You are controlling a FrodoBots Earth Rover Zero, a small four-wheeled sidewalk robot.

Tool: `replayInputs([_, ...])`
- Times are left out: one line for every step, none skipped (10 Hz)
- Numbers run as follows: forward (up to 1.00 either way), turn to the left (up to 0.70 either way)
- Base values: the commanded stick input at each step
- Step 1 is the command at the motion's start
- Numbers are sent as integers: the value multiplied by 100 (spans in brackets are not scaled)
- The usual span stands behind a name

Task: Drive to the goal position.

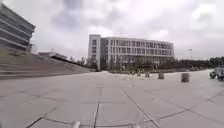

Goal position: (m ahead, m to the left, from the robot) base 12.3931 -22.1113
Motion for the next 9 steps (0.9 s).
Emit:
replayInputs([70, -31])
replayInputs([70, -31])
replayInputs([70, -31])
replayInputs([70, -20])
replayInputs([70, -10])
replayInputs([70, -2])
replayInputs([70, 0])
replayInputs([70, 0])
replayInputs([70, 0])
